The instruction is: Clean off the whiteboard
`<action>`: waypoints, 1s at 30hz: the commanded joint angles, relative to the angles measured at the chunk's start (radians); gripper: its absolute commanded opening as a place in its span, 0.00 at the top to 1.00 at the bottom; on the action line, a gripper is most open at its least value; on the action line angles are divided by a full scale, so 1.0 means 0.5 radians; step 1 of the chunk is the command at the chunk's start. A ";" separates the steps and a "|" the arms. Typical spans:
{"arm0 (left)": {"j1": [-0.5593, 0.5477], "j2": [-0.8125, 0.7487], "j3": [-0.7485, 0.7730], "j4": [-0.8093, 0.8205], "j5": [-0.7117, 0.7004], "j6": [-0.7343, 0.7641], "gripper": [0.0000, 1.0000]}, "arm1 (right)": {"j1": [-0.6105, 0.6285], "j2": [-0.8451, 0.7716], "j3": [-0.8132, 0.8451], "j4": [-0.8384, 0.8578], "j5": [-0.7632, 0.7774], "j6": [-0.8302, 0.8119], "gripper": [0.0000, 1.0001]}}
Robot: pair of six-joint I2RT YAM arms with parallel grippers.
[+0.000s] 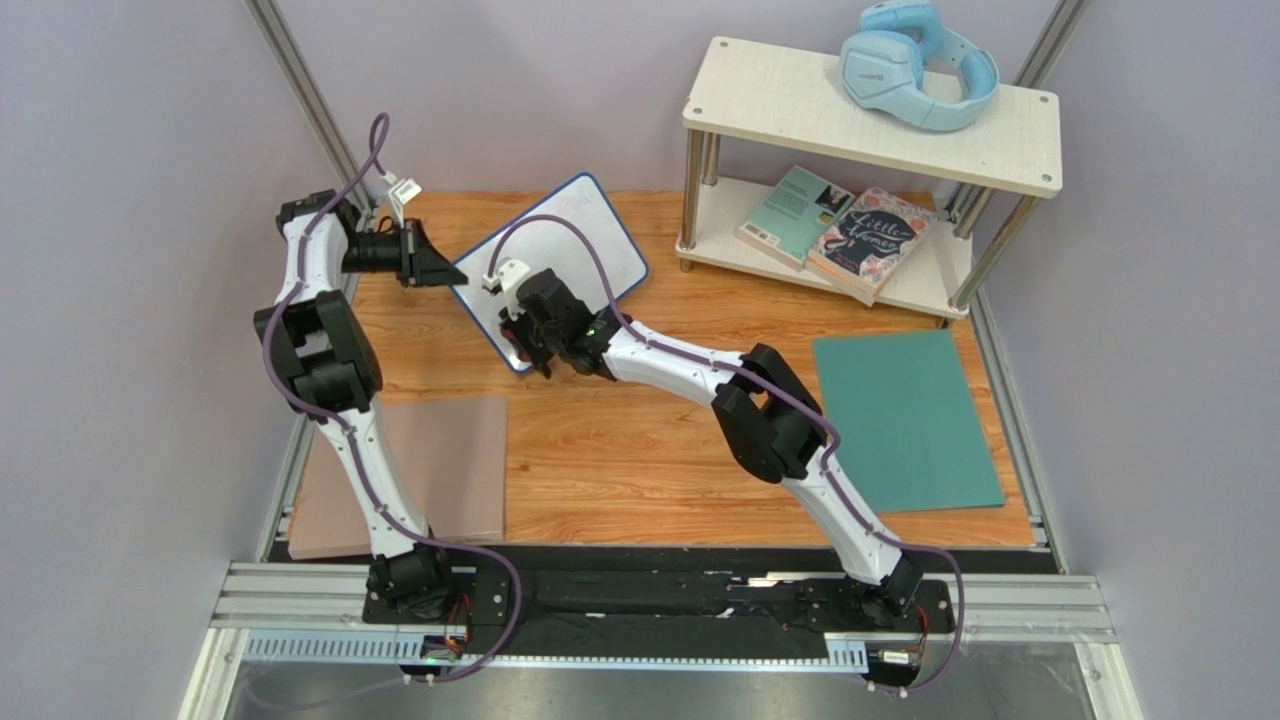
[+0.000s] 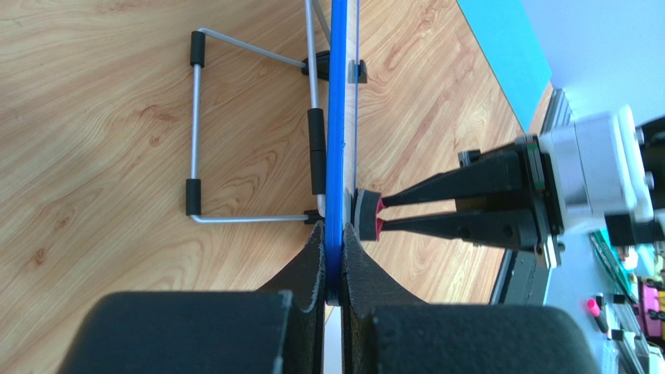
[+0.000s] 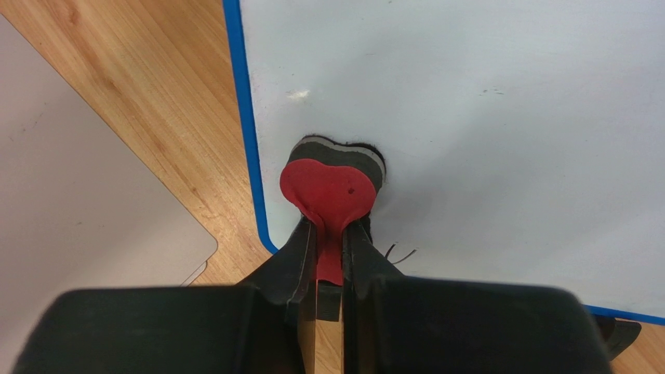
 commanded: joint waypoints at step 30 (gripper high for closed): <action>-0.071 0.026 -0.052 -0.731 -0.063 0.153 1.00 | -0.238 -0.117 -0.306 0.115 0.095 0.434 1.00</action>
